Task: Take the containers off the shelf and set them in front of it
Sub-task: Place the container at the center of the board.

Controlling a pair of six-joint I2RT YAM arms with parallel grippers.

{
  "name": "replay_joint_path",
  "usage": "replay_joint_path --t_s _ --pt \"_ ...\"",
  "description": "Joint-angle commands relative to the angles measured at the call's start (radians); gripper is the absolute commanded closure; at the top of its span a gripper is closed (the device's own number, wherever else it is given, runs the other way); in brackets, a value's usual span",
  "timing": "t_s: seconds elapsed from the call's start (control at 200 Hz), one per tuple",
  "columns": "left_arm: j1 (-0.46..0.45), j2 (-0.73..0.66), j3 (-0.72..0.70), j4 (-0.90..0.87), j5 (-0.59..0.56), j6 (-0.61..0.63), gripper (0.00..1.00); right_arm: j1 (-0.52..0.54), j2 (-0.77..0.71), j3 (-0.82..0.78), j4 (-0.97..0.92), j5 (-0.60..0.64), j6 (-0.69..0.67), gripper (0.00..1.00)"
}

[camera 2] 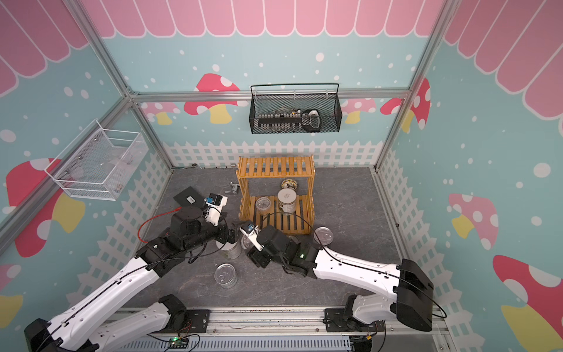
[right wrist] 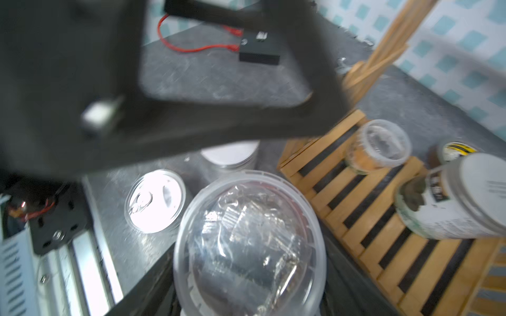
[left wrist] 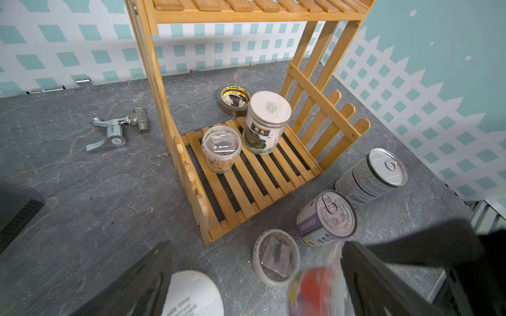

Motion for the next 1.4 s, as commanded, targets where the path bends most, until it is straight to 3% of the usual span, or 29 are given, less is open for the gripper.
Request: replay_joint_path --t_s 0.0,0.25,0.425,0.821,1.396 --pt "0.005 0.002 0.033 0.006 0.009 0.006 0.01 0.030 -0.010 -0.053 0.023 -0.045 -0.049 0.33" --pt "0.010 0.002 0.035 -0.019 -0.008 0.004 0.01 0.044 -0.018 -0.139 0.054 -0.103 -0.020 0.33" --pt "0.061 0.007 -0.005 -0.017 0.008 -0.025 0.01 0.053 0.003 -0.179 0.028 -0.151 -0.037 0.35" --pt "0.094 0.012 -0.024 0.001 0.060 -0.028 0.01 0.058 0.091 -0.204 0.066 -0.122 -0.058 0.36" --pt "0.094 0.007 -0.031 0.000 0.096 -0.004 0.01 0.055 0.184 -0.221 0.101 -0.064 -0.078 0.25"
